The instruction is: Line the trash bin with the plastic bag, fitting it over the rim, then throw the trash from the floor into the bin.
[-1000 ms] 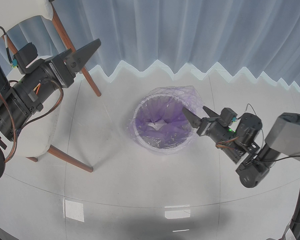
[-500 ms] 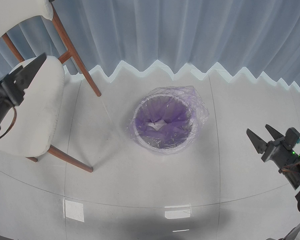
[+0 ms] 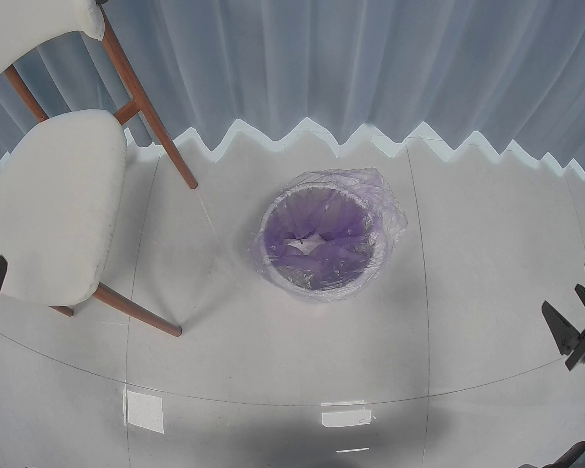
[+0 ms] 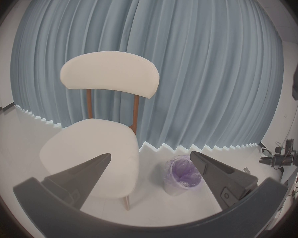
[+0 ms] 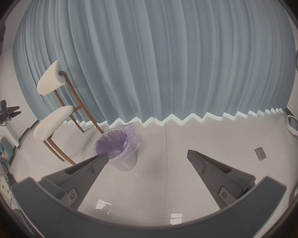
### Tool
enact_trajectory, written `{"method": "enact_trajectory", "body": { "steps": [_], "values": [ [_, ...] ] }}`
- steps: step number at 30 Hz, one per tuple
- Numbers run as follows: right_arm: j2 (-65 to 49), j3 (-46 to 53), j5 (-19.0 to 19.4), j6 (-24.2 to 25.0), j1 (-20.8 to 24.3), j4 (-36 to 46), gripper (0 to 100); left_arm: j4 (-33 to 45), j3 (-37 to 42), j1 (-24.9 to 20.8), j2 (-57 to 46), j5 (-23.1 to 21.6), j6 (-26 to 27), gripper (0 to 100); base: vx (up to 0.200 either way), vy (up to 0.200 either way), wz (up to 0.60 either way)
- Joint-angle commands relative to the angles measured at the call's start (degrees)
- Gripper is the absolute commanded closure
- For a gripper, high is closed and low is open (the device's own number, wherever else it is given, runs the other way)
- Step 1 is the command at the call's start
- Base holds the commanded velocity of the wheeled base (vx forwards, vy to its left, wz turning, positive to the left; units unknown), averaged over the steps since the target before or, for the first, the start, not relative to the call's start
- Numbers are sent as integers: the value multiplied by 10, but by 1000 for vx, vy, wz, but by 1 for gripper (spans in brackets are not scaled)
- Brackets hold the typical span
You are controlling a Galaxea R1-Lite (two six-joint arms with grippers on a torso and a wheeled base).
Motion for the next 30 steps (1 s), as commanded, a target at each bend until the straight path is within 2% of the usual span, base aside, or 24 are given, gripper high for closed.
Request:
{"method": "enact_trajectory", "body": {
  "steps": [1,3,4,6,7,8,10,13,15,16,17,20,21,22,29,30],
  "values": [
    [-513,10,18,-27,-64,452,0,121,192,25,-285,22,49,0,0,0,0],
    [-513,10,16,-26,-62,448,0,182,192,25,-285,24,82,0,0,0,0],
    [-513,10,13,-33,-62,450,0,248,192,26,-285,34,100,0,0,0,0],
    [-513,10,-10,-58,-62,465,0,236,192,39,-283,35,86,0,0,0,0],
    [-513,10,-12,-59,-62,467,0,235,192,41,-283,36,85,0,0,0,0],
    [-513,7,-31,-53,-62,491,0,236,192,53,-285,39,77,0,0,0,0],
    [-513,8,-33,-37,-62,484,0,235,192,58,-285,52,66,0,0,0,0],
    [-513,10,-32,-39,-62,477,0,236,192,83,-289,83,35,0,0,0,0],
    [-513,10,-33,-38,-62,477,0,237,192,100,-308,77,43,0,0,0,0],
    [-513,10,-32,-38,-62,477,0,233,192,114,-335,72,93,0,0,0,0],
    [-513,10,-33,-38,-62,477,0,233,192,110,-335,73,112,0,0,0,0],
    [-513,10,-33,-40,-62,478,0,236,192,109,-335,53,114,0,0,0,0],
    [-513,10,-34,-38,-62,478,0,240,192,109,-334,-6,82,0,0,0,0],
    [-513,10,-34,-39,-62,478,0,239,192,109,-334,-27,70,0,0,0,0],
    [-513,10,-33,-40,-62,478,0,240,192,109,-334,-57,88,0,0,0,0],
    [-513,10,-34,-39,-62,478,0,244,191,109,-334,-80,105,0,0,0,0]
  ]
}}
